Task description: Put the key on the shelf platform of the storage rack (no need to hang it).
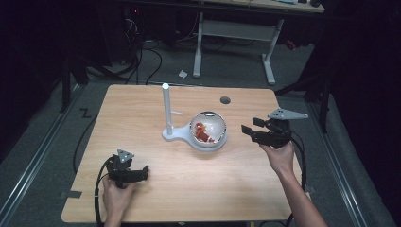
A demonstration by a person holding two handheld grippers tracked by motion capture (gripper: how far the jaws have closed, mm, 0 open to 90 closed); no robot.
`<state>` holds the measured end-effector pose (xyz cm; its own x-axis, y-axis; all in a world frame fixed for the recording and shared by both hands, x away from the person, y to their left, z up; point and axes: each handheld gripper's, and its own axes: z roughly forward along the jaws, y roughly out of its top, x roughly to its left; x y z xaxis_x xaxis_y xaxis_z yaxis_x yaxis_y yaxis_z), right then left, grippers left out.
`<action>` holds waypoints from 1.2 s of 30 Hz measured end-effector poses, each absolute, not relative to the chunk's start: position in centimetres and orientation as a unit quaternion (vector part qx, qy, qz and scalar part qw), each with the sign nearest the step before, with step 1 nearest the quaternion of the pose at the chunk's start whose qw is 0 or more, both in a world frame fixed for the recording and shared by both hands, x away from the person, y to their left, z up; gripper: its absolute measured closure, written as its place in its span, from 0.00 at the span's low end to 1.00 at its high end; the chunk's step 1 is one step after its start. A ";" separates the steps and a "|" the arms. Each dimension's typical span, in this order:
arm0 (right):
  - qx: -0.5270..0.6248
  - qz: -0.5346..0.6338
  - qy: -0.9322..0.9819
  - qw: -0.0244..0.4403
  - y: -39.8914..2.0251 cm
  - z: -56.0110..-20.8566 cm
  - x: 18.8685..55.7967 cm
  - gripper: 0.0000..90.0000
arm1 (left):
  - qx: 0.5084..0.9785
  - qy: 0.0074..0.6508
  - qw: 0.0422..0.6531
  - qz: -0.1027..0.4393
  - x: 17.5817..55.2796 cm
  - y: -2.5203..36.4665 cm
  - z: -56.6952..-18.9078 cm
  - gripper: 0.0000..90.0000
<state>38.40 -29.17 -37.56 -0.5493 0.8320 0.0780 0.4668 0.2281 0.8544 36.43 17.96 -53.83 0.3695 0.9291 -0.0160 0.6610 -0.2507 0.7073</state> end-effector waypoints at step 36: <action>0.466 0.456 0.735 0.185 -32.5 -41.0 34.9 0.47 | 0.763 0.521 0.321 0.209 36.5 18.0 -53.8 0.03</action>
<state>34.94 -32.47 -40.98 -0.4967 0.8545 0.1522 0.5165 0.1501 0.8431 36.45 17.96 -53.83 0.3692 0.9292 -0.0160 0.6612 -0.2504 0.7072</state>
